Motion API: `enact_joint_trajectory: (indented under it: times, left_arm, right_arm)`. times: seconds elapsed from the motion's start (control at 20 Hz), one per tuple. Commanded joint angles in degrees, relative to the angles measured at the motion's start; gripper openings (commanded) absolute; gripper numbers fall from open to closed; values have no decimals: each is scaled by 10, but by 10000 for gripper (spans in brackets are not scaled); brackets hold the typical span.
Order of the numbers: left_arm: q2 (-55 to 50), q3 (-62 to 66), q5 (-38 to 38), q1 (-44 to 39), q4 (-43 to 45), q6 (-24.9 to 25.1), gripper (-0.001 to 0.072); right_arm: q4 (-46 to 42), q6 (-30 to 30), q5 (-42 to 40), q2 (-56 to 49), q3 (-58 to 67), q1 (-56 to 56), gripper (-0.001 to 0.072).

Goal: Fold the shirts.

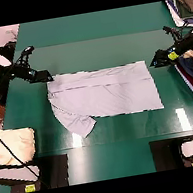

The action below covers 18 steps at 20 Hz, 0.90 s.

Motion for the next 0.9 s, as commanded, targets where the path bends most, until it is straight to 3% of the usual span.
enact_joint_trajectory:
  times: [0.0,0.05,0.1,0.3,0.65,0.85]
  left_arm:
    - [2,10,-8,3,37,-18,720]
    - [6,16,-28,10,43,-34,650]
    - [16,17,-49,24,43,-45,611]
    - [87,-49,-123,79,35,-72,612]
    - [304,-414,-20,74,-89,-76,611]
    - [323,-515,-30,74,-131,-50,611]
  right_arm:
    - [0,0,8,1,1,0,357]
    - [0,0,9,4,0,-1,299]
    - [0,-1,8,13,-6,-4,299]
    - [1,-2,0,88,-80,-30,299]
    - [4,-17,-8,195,-213,-68,299]
    - [5,-22,-21,220,-227,-59,300]
